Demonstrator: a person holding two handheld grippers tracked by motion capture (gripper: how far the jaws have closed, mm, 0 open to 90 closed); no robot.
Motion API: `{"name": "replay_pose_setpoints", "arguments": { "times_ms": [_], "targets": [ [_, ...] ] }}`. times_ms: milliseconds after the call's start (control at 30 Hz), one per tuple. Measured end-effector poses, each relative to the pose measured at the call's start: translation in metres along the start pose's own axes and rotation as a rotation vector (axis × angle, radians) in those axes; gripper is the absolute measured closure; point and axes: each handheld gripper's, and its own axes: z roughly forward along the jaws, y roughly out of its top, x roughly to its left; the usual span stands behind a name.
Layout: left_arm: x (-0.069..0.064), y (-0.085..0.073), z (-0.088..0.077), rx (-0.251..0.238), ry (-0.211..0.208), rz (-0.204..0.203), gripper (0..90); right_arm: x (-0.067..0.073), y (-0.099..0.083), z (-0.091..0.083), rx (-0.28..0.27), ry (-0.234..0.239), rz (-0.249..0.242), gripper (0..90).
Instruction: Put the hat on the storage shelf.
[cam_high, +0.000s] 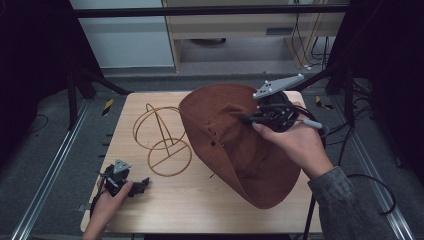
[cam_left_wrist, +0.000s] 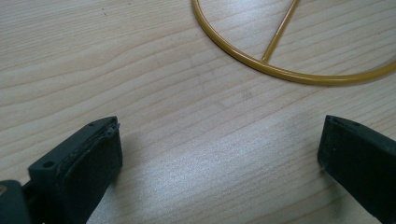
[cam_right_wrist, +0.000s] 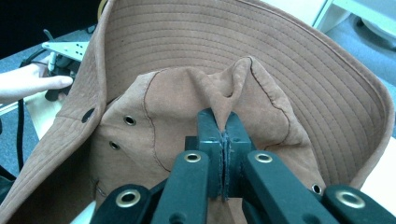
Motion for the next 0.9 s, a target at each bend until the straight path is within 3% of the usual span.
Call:
{"name": "replay_pose_setpoints", "arguments": {
  "times_ms": [467,700,900],
  "targets": [
    [0.0,0.0,0.0,0.003,-0.001,-0.001,0.0,0.005,0.037,0.007,0.019,-0.003,-0.053,89.1],
    [0.0,0.0,0.0,-0.002,0.001,-0.004,0.0,0.015,0.066,0.013,0.012,0.01,-0.098,89.2],
    [0.0,0.0,0.0,-0.001,0.002,-0.003,0.0,0.021,0.074,0.018,-0.005,0.023,-0.108,89.1]
  ]
}}
